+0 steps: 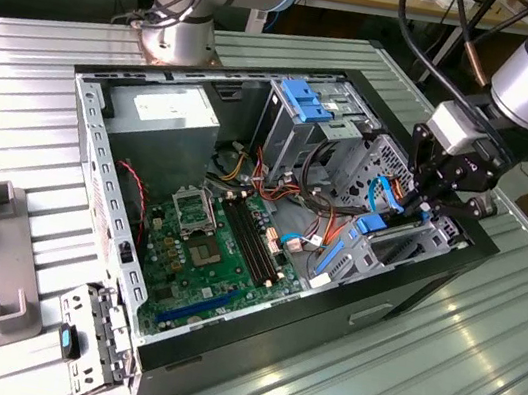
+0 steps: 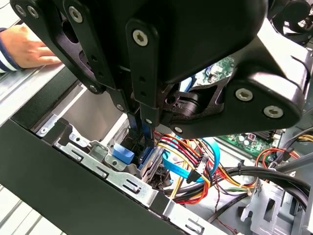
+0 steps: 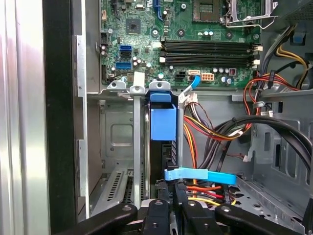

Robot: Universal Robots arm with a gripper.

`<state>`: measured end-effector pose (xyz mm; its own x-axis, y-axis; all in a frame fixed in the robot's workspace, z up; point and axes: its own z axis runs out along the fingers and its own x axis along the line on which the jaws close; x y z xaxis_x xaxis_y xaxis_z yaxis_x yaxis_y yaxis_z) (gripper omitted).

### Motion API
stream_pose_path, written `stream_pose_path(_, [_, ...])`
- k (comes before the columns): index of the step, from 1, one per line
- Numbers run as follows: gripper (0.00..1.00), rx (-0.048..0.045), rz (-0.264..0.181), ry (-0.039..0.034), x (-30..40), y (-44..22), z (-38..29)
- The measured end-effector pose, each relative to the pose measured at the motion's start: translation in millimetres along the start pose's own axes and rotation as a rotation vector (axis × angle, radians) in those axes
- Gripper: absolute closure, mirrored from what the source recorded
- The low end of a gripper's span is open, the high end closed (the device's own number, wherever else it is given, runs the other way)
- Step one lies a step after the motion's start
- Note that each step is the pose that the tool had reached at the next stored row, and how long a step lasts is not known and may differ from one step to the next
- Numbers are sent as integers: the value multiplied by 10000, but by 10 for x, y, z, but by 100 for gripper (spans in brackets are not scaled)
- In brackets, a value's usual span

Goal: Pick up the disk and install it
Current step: 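Insert the second disk wire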

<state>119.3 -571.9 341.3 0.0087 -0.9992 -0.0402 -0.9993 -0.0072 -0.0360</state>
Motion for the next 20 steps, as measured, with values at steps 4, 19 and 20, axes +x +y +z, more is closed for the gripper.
stream_pose_path(4, [84, 0, 0, -2, 1, 1, 21])
stream_pose_path(19, [52, 0, 0, -3, -74, -1, -300])
stream_pose_path(20, [52, 0, 0, -4, -119, 11, -298])
